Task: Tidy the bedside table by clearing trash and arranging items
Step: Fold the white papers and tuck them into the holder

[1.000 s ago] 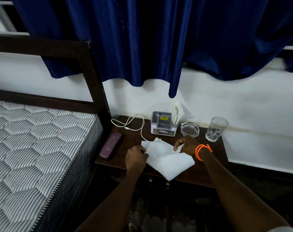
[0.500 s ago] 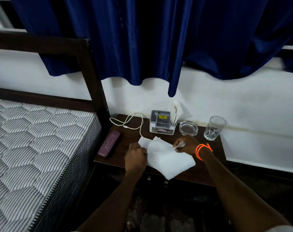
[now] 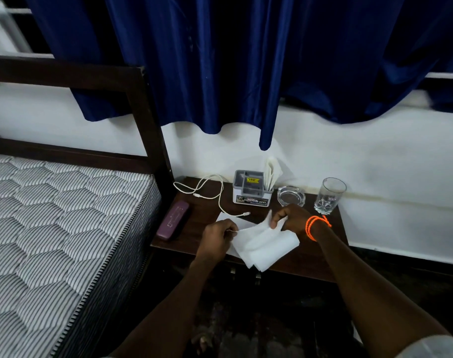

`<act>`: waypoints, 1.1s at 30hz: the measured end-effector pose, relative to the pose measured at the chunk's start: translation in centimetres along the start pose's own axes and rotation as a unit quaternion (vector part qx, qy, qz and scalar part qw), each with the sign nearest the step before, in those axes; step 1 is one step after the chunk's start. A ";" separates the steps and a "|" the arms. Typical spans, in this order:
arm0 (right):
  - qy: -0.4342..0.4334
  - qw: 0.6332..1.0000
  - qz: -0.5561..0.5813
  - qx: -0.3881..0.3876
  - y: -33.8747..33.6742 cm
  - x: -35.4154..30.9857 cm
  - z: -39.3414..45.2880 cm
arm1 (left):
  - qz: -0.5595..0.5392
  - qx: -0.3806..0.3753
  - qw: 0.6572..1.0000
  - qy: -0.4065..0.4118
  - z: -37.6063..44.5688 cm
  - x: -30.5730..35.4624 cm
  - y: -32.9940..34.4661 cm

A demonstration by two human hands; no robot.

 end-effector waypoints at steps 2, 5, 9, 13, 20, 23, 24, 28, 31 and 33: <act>-0.028 0.999 0.013 0.009 -0.1 0.1 0.3 | -0.015 0.016 1.000 -0.005 0.3 0.3 -0.2; -0.059 0.998 0.016 0.014 -0.3 -0.2 0.5 | -0.061 0.012 0.998 -0.013 0.6 0.4 -0.3; -0.042 0.998 0.037 0.003 -0.3 -0.8 0.4 | -0.177 0.025 0.980 -0.089 0.7 -0.2 -0.2; -0.022 0.995 0.080 0.051 -0.1 -1.3 0.7 | -0.246 0.003 0.959 -0.139 0.5 -1.4 0.1; 0.045 0.997 -0.015 0.067 0.4 -1.0 1.3 | 0.104 0.077 0.952 -0.277 -1.8 -4.6 -1.8; 0.072 0.995 -0.029 0.061 1.1 -0.5 1.9 | 0.157 0.020 0.939 -0.306 -2.4 -5.3 -1.3; 0.078 0.995 -0.028 0.063 1.3 -0.4 2.0 | 0.162 0.019 0.938 -0.307 -2.4 -5.3 -1.2; 0.057 0.996 -0.029 0.057 1.5 -0.1 2.5 | 0.145 0.021 0.935 -0.323 -1.7 -5.5 -0.6; 0.010 0.998 0.007 0.057 1.5 -0.5 2.4 | 0.097 0.012 0.931 -0.350 -1.2 -5.5 -0.4; -0.008 0.999 0.019 0.036 1.5 -0.5 2.5 | 0.072 0.017 0.933 -0.352 -1.1 -5.1 -0.4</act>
Point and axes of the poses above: each hand's wrist, its own z-axis towards the middle knuckle, its own y-axis out of the palm, x = y × z, the point moved 3 cm from there along z, towards the middle knuckle
